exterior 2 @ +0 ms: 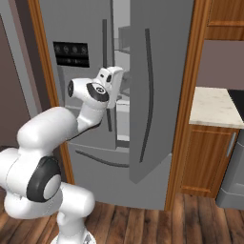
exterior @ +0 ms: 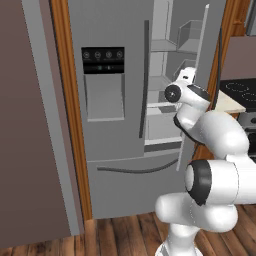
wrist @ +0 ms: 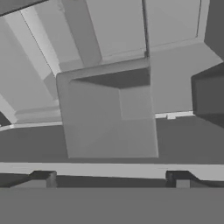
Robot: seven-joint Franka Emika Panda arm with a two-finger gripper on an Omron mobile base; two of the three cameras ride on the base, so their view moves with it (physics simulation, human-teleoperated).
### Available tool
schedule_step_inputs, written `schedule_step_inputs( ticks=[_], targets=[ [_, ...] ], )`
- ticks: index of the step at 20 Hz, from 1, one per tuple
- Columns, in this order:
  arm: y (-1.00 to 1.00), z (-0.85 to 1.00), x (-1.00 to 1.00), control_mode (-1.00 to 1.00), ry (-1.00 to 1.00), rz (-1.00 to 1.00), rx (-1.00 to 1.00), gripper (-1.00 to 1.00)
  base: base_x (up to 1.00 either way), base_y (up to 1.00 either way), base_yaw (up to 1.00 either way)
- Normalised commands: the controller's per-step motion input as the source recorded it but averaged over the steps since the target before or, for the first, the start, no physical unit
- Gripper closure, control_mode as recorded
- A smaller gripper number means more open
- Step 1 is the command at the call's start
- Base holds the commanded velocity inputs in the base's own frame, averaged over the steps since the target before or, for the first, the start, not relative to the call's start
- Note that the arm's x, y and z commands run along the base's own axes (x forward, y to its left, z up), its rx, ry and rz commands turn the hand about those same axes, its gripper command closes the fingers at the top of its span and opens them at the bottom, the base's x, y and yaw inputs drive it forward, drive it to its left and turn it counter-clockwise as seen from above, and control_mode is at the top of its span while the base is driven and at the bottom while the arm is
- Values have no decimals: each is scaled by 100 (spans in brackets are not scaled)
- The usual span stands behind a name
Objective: Retrieve the tangerine and orange from the fridge and place them into the bowl on the dining table.
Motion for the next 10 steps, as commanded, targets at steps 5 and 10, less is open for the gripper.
schedule_step_inputs(
  ticks=[5,10],
  targets=[
    [-40,-4,35,-100,0,-5,0,-100,0,0,0],
    [-56,-3,8,-100,0,-8,0,-100,0,0,0]
  ],
)
